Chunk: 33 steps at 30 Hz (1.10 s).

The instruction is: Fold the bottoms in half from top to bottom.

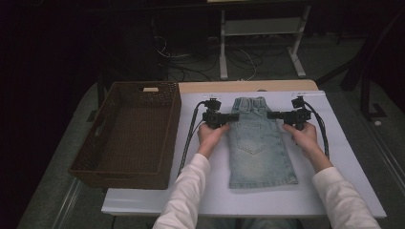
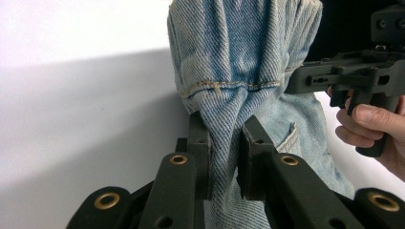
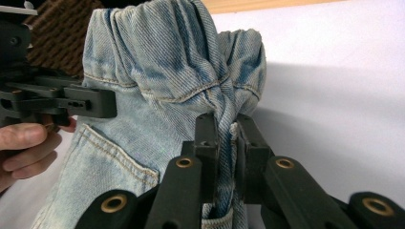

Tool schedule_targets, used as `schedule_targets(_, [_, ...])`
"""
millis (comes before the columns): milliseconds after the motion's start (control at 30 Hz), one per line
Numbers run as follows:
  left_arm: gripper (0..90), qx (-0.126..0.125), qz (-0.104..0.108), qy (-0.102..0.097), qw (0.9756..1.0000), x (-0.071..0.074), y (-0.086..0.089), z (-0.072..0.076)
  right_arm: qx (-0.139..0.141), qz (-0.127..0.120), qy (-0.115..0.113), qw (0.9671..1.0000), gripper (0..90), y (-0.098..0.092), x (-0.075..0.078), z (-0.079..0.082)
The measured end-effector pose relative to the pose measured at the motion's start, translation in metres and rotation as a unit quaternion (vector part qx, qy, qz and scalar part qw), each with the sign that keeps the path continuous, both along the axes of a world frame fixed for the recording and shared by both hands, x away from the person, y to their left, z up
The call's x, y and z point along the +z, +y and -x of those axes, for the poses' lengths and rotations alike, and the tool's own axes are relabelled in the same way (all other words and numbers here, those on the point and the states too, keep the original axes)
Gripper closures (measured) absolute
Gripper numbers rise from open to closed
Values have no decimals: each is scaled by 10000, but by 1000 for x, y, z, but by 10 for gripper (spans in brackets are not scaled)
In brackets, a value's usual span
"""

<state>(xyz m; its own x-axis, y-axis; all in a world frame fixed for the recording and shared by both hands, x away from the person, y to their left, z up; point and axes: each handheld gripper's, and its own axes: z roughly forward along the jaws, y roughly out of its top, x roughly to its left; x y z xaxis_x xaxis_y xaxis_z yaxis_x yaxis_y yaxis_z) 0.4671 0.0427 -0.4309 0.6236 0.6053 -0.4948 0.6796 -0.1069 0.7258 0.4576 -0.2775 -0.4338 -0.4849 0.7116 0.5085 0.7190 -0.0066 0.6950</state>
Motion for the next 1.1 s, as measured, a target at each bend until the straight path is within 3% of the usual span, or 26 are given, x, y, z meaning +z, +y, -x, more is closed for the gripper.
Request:
schedule_targets(200, [772, -7, -3, -382, 9993, 2, -2, 12, 39, -111, -99, 9999, 806, -4, 2, 7])
schedule_targets(467, [773, -151, 144, -626, 9978, 3, 1, 23, 103, -229, -225, 9994, 806, -7, 8, 23])
schedule_targets(667, [774, -326, 88, -801, 9962, 10, 1, 33, 166, -305, -321, 9989, 806, -10, 11, 35])
schedule_targets(1100, [772, -547, 164, -893, 9944, 14, 4, 49, 252, -284, -407, 9984, 804, -12, 16, 54])
